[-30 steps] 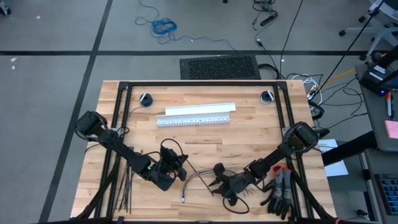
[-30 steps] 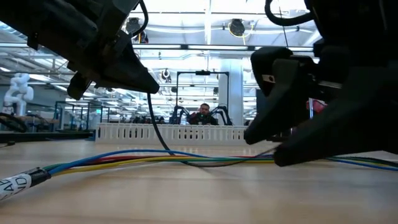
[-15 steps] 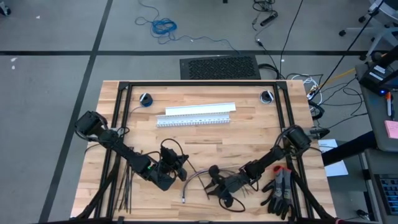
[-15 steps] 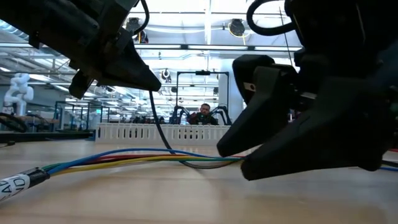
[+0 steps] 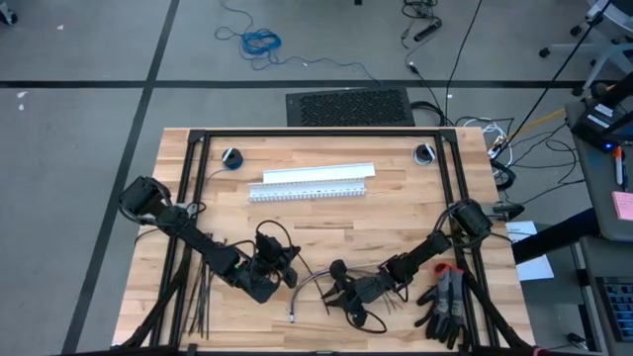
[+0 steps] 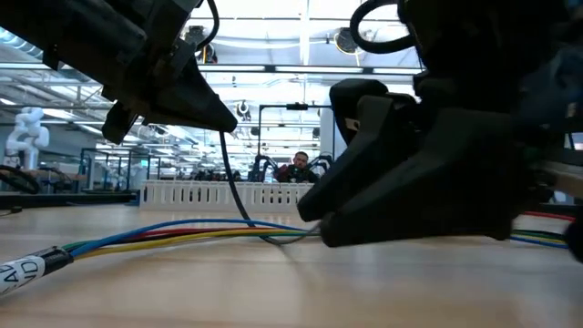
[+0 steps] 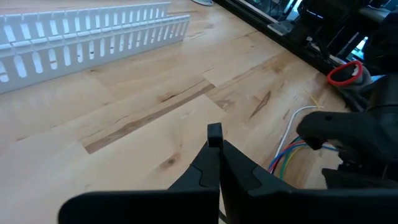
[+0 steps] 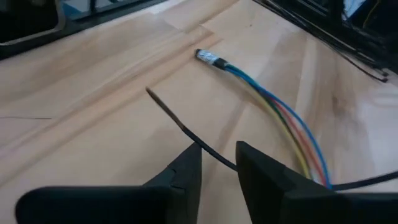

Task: Ziptie cables
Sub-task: Wrap the black zip tie on the cables

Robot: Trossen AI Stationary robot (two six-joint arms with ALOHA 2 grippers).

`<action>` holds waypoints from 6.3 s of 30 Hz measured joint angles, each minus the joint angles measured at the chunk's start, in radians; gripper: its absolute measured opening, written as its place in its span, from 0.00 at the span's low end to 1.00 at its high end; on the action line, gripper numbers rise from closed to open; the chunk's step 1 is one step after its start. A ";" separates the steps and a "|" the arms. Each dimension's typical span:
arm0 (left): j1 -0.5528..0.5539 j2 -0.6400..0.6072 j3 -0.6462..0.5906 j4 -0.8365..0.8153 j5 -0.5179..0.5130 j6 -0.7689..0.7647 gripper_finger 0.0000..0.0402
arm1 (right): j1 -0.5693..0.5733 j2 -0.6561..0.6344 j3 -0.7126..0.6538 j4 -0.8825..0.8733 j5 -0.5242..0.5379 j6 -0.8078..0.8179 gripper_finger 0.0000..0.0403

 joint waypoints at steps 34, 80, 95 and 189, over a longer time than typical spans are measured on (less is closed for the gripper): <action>-0.041 0.021 0.001 0.235 0.046 1.043 0.00 | -0.273 -0.086 0.000 0.099 -0.477 0.692 0.00; -0.040 0.259 0.152 0.205 -0.179 1.352 0.00 | -0.302 -0.086 0.000 -0.012 -0.448 0.820 0.00; -0.040 0.259 0.152 0.203 -0.178 1.352 0.00 | -0.288 -0.086 0.000 -0.006 -0.448 0.817 0.00; -0.065 0.267 0.150 0.109 -0.117 1.240 0.00 | -0.345 -0.141 -0.002 -0.021 -0.388 0.676 0.27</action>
